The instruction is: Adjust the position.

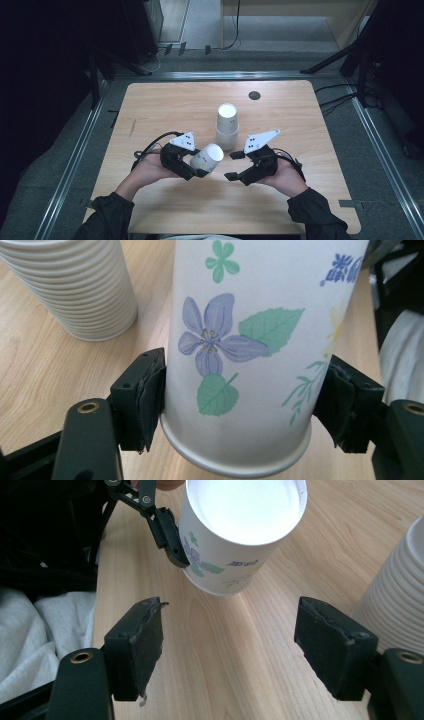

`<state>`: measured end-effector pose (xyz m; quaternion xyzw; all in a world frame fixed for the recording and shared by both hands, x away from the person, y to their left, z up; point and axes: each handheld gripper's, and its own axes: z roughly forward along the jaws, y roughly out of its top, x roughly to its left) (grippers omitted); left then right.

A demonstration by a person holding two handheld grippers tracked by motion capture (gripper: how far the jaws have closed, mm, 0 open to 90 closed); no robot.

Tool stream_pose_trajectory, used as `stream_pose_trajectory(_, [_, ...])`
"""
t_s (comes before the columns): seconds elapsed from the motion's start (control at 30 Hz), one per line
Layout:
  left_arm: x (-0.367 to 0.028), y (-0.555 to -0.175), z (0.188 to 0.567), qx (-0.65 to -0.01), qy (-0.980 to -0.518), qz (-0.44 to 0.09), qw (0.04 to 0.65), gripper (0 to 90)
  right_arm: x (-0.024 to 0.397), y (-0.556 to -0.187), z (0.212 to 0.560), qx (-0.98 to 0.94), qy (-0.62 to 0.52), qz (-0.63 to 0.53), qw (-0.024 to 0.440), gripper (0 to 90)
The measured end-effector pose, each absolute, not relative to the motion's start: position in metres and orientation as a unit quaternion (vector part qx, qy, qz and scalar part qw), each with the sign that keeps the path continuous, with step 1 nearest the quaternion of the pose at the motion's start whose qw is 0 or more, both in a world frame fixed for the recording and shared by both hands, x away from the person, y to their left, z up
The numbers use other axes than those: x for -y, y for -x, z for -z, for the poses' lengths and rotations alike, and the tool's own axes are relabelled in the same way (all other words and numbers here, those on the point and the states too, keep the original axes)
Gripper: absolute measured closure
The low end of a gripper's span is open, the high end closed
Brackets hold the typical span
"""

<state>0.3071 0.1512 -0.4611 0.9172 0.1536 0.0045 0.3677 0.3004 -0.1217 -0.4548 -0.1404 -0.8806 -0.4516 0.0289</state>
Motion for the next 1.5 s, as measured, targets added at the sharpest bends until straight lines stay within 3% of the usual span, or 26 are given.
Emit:
stream_pose_trajectory(0.4, [-0.130, -0.315, 0.474, -0.112, -0.952, -0.011, 0.286, 28.1, 0.129, -0.298, 0.467, 0.885, 0.149, 0.442, 0.011, 28.1])
stream_pose_trajectory(0.73, [-0.111, -0.308, 0.479, -0.064, -0.965, -0.001, 0.254, 28.1, 0.123, -0.294, 0.472, 0.888, 0.130, 0.441, 0.011, 28.1])
stream_pose_trajectory(1.17, [-0.100, -0.300, 0.479, -0.044, -0.968, 0.019, 0.248, 28.1, 0.105, -0.290, 0.476, 0.898, 0.086, 0.432, 0.017, 29.0])
stream_pose_trajectory(1.3, [-0.099, -0.300, 0.479, -0.044, -0.968, 0.018, 0.247, 27.9, 0.102, -0.289, 0.476, 0.902, 0.083, 0.424, 0.009, 34.6])
stream_pose_trajectory(1.5, [-0.102, -0.301, 0.478, -0.050, -0.964, 0.020, 0.261, 26.5, 0.103, -0.290, 0.473, 0.903, 0.085, 0.421, 0.008, 35.7])
